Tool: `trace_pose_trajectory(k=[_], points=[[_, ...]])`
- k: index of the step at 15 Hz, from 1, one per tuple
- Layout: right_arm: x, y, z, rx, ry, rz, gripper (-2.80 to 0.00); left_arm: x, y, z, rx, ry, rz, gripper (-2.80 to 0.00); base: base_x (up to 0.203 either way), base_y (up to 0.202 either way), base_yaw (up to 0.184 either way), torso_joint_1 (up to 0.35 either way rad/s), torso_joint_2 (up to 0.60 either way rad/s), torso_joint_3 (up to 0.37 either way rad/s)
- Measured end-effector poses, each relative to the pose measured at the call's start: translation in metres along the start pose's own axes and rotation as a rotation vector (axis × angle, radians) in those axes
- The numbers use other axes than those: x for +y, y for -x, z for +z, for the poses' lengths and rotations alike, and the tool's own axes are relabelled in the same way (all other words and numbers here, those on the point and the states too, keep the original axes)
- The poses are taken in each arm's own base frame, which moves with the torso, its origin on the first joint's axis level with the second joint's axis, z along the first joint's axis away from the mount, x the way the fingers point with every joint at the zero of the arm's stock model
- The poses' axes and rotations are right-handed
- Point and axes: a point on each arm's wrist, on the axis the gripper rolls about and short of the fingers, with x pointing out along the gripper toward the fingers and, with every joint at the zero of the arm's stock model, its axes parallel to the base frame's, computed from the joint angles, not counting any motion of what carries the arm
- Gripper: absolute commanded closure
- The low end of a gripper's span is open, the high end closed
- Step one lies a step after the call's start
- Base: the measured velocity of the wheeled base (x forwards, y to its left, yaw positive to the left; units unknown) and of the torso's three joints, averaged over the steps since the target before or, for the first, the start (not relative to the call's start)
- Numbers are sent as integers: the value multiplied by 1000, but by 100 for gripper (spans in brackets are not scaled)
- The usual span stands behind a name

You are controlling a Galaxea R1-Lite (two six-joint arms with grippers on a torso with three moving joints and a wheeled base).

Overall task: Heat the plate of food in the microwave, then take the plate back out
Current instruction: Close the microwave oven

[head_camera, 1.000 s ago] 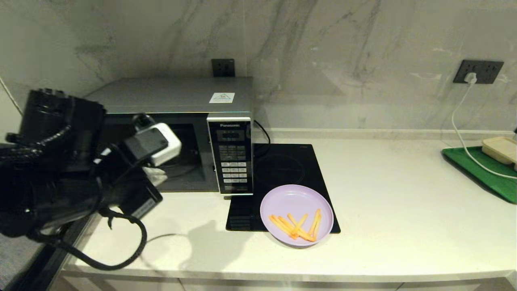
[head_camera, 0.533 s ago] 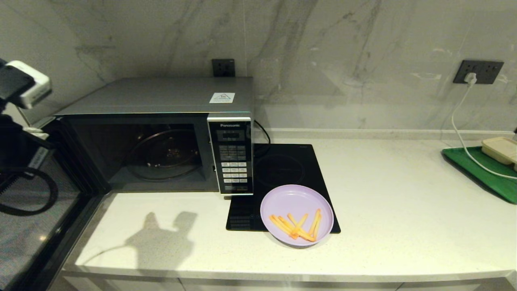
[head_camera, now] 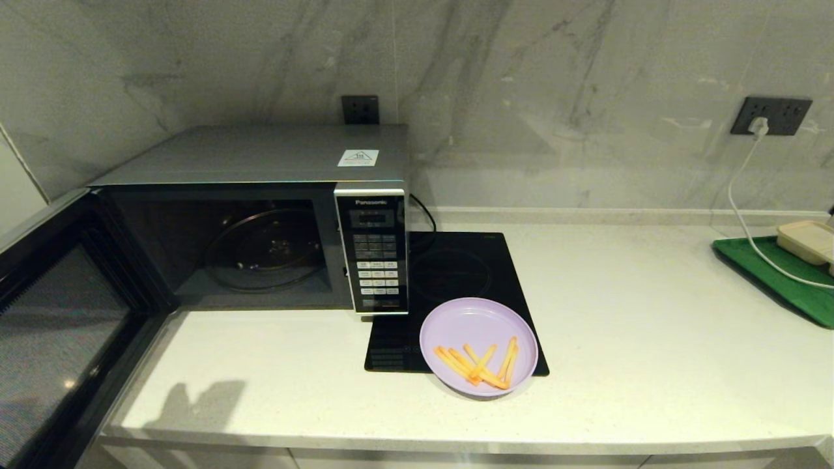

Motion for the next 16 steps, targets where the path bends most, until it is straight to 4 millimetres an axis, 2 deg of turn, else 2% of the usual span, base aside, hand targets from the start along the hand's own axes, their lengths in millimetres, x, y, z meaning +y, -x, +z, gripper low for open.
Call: trace_pose_trajectory(k=[2, 4, 7, 10, 13, 14, 16], points=[[0, 0, 0, 0, 0, 0, 0, 1, 3, 1, -57, 104, -21, 0, 0, 0, 0, 0, 0, 0], [0, 0, 0, 0, 0, 0, 0, 3, -4, 4, -144, 160, 5, 0, 0, 0, 0, 0, 0, 0], [0, 0, 0, 0, 0, 0, 0, 10, -35, 8, -288, 188, 87, 0, 0, 0, 0, 0, 0, 0], [0, 0, 0, 0, 0, 0, 0, 36, -73, 2, -355, 203, 214, 0, 0, 0, 0, 0, 0, 0], [0, 0, 0, 0, 0, 0, 0, 56, -93, -22, -240, 267, 192, 0, 0, 0, 0, 0, 0, 0], [0, 0, 0, -1, 0, 0, 0, 57, -94, -26, -177, 308, 171, 0, 0, 0, 0, 0, 0, 0], [0, 0, 0, 0, 0, -1, 0, 61, -86, -22, -63, 374, 140, 0, 0, 0, 0, 0, 0, 0]])
